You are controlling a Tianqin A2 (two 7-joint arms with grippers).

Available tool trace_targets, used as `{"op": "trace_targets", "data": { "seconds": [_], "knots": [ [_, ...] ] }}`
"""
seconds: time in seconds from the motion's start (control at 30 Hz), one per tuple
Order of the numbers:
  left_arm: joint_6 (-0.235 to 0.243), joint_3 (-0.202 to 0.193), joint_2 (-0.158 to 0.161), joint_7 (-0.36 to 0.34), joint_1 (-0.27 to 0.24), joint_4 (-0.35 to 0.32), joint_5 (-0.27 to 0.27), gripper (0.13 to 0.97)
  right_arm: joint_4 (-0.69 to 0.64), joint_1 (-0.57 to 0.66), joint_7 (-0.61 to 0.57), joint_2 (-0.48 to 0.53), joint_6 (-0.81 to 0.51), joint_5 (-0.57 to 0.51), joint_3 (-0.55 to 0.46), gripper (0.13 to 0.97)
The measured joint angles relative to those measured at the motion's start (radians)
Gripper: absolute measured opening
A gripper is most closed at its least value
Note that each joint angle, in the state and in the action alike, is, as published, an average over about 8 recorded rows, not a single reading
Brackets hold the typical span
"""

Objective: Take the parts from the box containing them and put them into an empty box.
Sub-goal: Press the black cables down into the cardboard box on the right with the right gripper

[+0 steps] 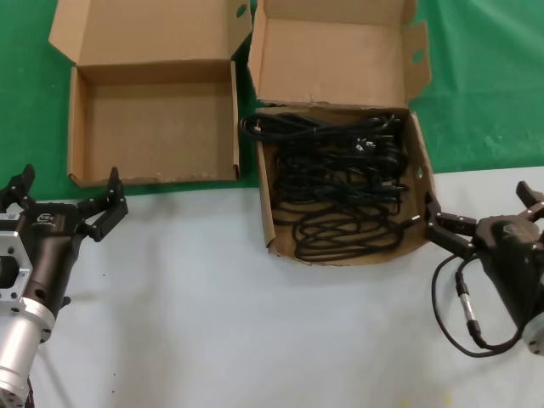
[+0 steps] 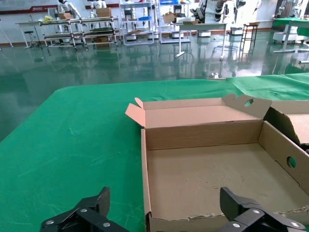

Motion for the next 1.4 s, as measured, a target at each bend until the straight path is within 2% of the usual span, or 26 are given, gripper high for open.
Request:
{"op": "trace_targets", "data": {
  "seconds": [0.23,0.33,0.6,0.8,1.07,1.23,1.4],
  "knots": [
    [0.000,0.000,0.000,0.000,0.000,0.000,0.000,0.769,0.029,-0.002,0.004,0.049,0.000,0.005,-0.009,0.966],
    [0.000,0.000,0.000,0.000,0.000,0.000,0.000,0.697,0.050,0.007,0.003,0.093,-0.018,0.006,-0.013,0.966],
    [0.000,0.000,0.000,0.000,0.000,0.000,0.000,0.526,0.072,0.097,-0.085,0.223,-0.208,-0.009,-0.026,0.966],
    [0.000,0.000,0.000,0.000,0.000,0.000,0.000,0.372,0.023,0.233,-0.230,0.300,-0.421,-0.021,-0.080,0.966],
    [0.000,0.000,0.000,0.000,0.000,0.000,0.000,0.250,-0.095,0.499,-0.463,0.334,-0.674,-0.094,-0.217,0.966],
    [0.000,0.000,0.000,0.000,0.000,0.000,0.000,0.232,-0.169,0.646,-0.565,0.319,-0.758,-0.182,-0.309,0.966],
    [0.000,0.000,0.000,0.000,0.000,0.000,0.000,0.185,-0.223,0.751,-0.596,0.293,-0.782,-0.280,-0.379,0.966]
  ]
}}
